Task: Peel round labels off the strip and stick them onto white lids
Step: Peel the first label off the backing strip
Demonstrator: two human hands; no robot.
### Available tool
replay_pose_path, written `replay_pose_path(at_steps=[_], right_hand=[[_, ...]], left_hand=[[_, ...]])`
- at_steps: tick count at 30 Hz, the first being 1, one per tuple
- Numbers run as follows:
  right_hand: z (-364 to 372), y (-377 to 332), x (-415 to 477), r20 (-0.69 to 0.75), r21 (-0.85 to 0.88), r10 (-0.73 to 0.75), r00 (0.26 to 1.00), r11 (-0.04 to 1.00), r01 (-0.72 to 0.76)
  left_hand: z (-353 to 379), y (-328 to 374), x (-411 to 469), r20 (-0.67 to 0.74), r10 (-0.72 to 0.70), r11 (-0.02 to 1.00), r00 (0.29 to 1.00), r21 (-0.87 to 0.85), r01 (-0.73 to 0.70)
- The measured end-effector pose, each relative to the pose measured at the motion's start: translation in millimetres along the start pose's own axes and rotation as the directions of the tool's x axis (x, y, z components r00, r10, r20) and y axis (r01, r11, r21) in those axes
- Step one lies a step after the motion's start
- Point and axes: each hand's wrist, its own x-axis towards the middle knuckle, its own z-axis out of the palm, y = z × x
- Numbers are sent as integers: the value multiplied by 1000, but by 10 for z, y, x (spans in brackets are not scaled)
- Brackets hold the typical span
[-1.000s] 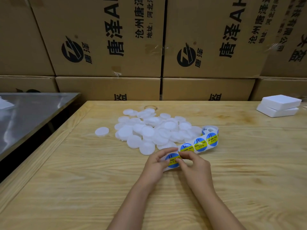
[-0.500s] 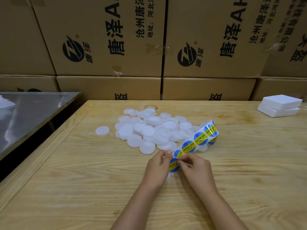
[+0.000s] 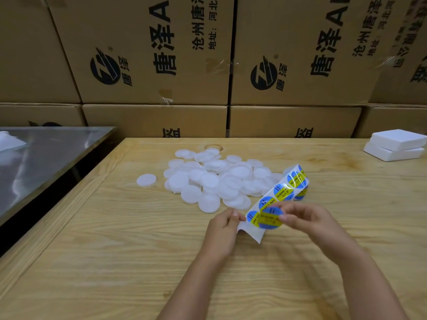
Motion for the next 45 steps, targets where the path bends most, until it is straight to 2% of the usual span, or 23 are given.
replay_pose_path(at_steps=[3, 7, 10, 12, 15, 19, 23, 24, 26, 28, 30, 33, 36, 40, 42, 45], right_hand=[[45, -54, 112, -142, 133, -43, 989, 989, 62], [388, -15, 362, -151, 186, 28, 988, 983, 1], [667, 126, 510, -190, 288, 117, 975, 956, -59], [760, 261, 550, -245, 350, 154, 957, 935, -61], [755, 390, 539, -294, 336, 151, 944, 941, -46], [655, 419, 512, -337, 380, 169, 926, 925, -31], [619, 445, 482, -370, 380, 165, 914, 925, -13], [621, 445, 479, -376, 372, 155, 914, 928, -4], [630, 439, 468, -383, 353, 129, 915, 935, 15], [648, 427, 456, -389, 329, 103, 915, 944, 34], [676, 402, 443, -389, 324, 52, 920, 942, 84], [716, 369, 426, -336, 298, -45, 941, 943, 151], [751, 350, 406, -210, 271, -74, 975, 954, 130], [798, 357, 398, -144, 184, -57, 988, 979, 84], [807, 357, 399, -162, 222, -33, 986, 972, 69], [796, 353, 408, -208, 287, 2, 978, 956, 59]], left_hand=[[13, 9, -31, 74, 56, 995, 996, 79, -62], [50, -19, -36, 162, 215, 904, 963, 340, -259], [45, 2, -59, 93, 308, 816, 947, 487, -313], [-15, 34, -53, 1, 439, 689, 898, 642, -337], [-157, -16, 35, -174, 509, 581, 843, 792, -188], [-300, -127, 97, -229, 283, 629, 932, 777, 0], [-311, -115, 112, -236, 292, 619, 927, 786, 5], [-309, -113, 109, -229, 307, 645, 924, 763, -25], [-307, -105, 83, -212, 306, 773, 928, 625, -112], [-307, -61, 47, -192, 208, 920, 959, 372, -125], [-310, -12, 24, -194, 111, 983, 975, 166, -79], [-316, 46, 5, -195, 16, 999, 981, -25, -21], [-305, 96, -16, -118, -60, 977, 991, -212, 34], [-315, 143, -28, -90, -93, 961, 992, -269, 66], [-333, 151, -25, -54, -106, 945, 993, -315, 83], [-365, 149, -30, 76, -98, 926, 992, -359, 120]])
